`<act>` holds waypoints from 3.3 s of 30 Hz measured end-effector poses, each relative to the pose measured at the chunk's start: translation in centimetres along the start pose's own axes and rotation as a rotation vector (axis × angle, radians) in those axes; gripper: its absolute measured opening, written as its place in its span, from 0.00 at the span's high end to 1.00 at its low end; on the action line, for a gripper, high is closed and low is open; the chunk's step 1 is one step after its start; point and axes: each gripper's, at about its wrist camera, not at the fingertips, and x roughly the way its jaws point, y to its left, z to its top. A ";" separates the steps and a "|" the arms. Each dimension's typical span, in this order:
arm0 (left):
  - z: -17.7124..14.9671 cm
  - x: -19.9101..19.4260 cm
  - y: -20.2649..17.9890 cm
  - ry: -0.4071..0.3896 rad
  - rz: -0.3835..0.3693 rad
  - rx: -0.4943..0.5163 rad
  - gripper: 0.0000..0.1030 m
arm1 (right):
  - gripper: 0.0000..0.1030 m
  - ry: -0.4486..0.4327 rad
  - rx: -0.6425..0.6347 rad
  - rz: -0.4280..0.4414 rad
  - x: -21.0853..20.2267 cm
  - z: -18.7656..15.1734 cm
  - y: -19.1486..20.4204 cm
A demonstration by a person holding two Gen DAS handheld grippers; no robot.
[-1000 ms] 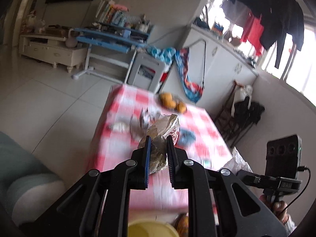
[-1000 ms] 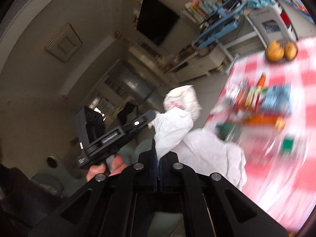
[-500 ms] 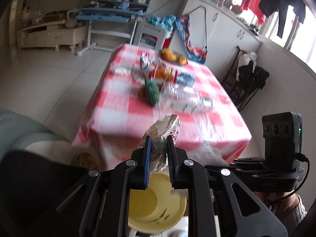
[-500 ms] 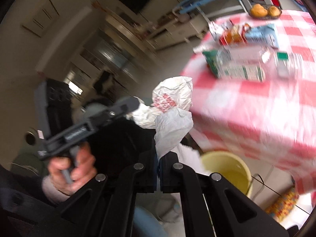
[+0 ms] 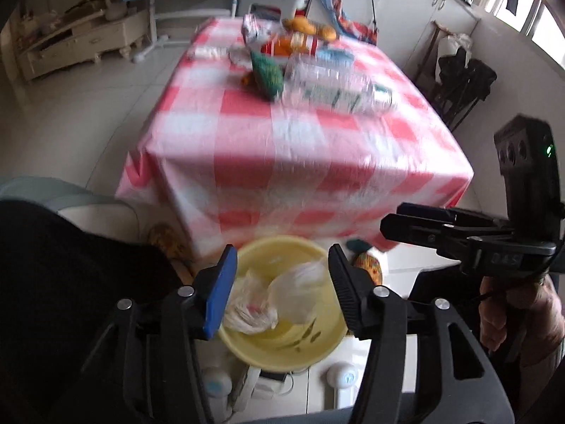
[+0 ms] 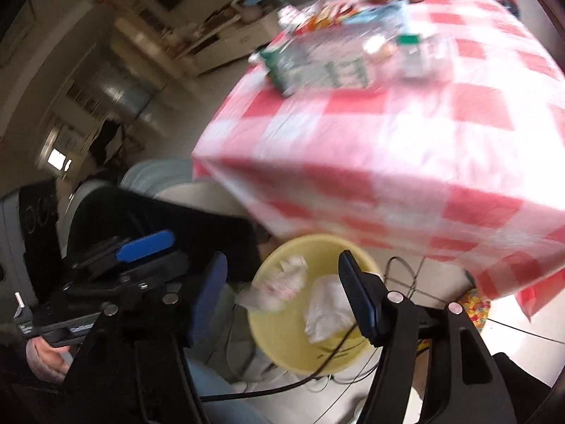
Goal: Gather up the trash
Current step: 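Carry both held pieces over the yellow bucket and open both tools, then move both open tools back toward the items on the table, then grasp green knitted pouch with left tool while right tool grasps clear plastic bottle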
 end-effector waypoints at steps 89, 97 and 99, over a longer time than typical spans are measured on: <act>19.5 9.2 4.0 -0.205 -0.125 -0.139 0.83 | 0.36 -0.046 -0.655 -0.344 5.4 11.5 0.7; 19.7 6.4 7.0 -0.316 -0.116 -0.261 0.83 | 0.38 -0.080 -0.648 -0.331 5.8 11.7 0.9; 19.8 6.2 7.5 -0.324 -0.116 -0.282 0.83 | 0.40 -0.091 -0.607 -0.292 5.3 12.0 0.6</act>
